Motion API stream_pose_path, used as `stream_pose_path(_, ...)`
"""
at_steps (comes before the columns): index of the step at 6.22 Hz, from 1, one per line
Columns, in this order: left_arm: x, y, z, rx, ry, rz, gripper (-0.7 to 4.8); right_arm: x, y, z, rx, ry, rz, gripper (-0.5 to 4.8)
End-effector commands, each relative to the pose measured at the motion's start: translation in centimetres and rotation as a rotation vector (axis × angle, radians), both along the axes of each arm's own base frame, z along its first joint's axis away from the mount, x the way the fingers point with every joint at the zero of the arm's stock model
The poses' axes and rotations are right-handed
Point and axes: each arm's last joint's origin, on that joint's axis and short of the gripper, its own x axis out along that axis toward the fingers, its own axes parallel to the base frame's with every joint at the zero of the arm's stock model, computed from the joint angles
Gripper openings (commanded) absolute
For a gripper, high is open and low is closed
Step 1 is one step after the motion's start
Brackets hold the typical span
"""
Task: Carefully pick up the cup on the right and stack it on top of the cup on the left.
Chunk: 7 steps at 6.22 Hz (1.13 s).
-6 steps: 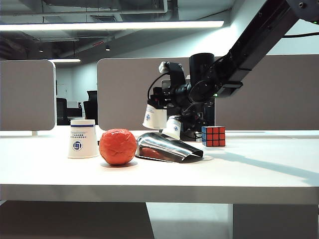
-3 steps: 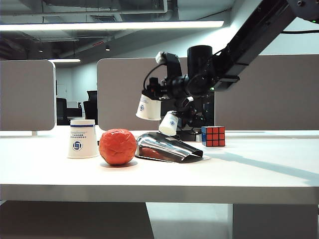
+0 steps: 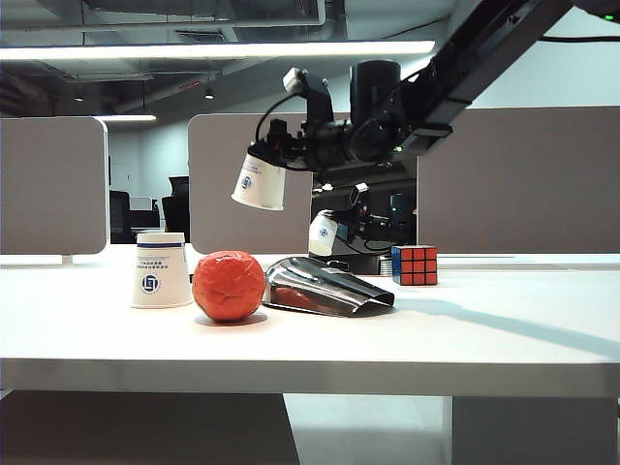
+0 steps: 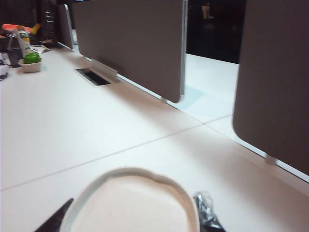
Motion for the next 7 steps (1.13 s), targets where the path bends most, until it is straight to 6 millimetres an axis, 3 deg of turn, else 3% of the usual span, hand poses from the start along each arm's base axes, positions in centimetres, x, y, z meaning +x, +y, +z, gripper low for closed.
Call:
stream_pose_path(1,0.0,0.0,0.1,-0.001,-0.010,0.005,-0.05,-1.7,2.0,1.9,0.017,-0.013,0.147,2.91)
stream_pose_path(7,0.1,0.2,0.1,-0.022,-0.005,0.072,-0.05,-4.7,6.8,1.6,-0.003,0.018,0.293,2.91)
